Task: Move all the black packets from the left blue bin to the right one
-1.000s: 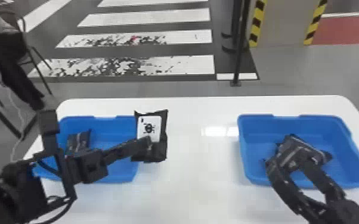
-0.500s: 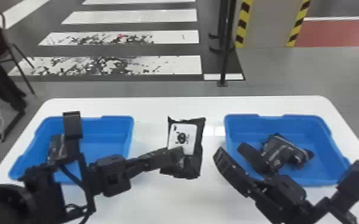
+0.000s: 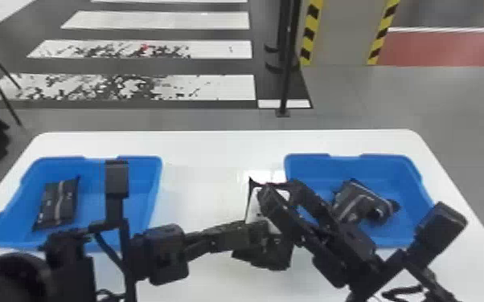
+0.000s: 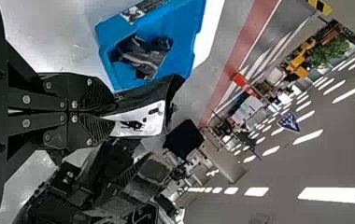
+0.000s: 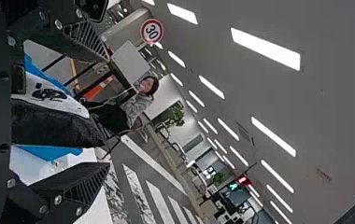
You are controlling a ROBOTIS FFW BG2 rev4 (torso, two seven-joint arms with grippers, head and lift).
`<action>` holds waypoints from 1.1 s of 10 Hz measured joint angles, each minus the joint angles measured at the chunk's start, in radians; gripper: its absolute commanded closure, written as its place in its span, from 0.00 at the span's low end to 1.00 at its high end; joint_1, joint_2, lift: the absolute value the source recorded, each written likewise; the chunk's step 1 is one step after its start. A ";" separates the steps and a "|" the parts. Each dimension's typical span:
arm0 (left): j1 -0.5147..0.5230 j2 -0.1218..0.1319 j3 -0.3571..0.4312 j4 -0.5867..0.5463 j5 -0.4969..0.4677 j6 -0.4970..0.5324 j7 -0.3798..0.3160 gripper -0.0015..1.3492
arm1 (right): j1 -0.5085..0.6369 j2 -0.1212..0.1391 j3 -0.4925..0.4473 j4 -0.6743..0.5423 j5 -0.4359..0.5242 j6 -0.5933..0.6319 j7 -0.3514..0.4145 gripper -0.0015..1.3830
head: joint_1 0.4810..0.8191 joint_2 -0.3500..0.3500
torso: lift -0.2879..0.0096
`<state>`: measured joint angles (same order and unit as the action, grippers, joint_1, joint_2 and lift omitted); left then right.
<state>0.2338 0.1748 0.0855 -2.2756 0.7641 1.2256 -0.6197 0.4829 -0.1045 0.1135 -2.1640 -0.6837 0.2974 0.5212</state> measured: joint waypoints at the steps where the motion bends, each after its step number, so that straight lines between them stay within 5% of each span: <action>1: -0.002 0.000 -0.008 0.001 0.005 0.001 -0.001 0.90 | -0.005 0.000 0.002 0.019 -0.018 -0.005 0.000 0.83 | 0.63 0.47 | 0.45; 2: -0.003 0.000 -0.009 0.002 0.007 0.001 -0.001 0.90 | -0.008 0.000 0.002 0.033 -0.025 -0.017 0.000 0.92 | 0.63 0.46 | 0.45; 6: 0.009 -0.009 0.000 0.017 0.042 -0.045 0.011 0.85 | -0.015 -0.001 0.000 0.055 -0.047 -0.051 0.001 0.92 | 0.63 0.45 | 0.45; 7: 0.014 -0.015 0.008 0.020 0.052 -0.057 0.016 0.64 | -0.016 -0.002 0.001 0.051 -0.050 -0.045 0.002 0.92 | 0.63 0.46 | 0.45; 8: 0.020 -0.018 0.013 0.021 0.067 -0.069 0.024 0.28 | -0.020 -0.003 0.001 0.051 -0.059 -0.041 0.002 0.92 | 0.63 0.46 | 0.45; 9: 0.030 -0.023 0.020 0.021 0.079 -0.084 0.026 0.06 | -0.034 -0.007 0.000 0.064 -0.072 -0.040 0.001 0.92 | 0.63 0.46 | 0.45; 11: 0.059 -0.029 0.044 0.021 0.094 -0.104 0.026 0.11 | -0.104 -0.032 -0.016 0.119 -0.065 -0.048 -0.007 0.92 | 0.63 0.46 | 0.45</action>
<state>0.2924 0.1456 0.1294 -2.2543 0.8578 1.1221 -0.5942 0.3794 -0.1366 0.0978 -2.0447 -0.7488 0.2494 0.5141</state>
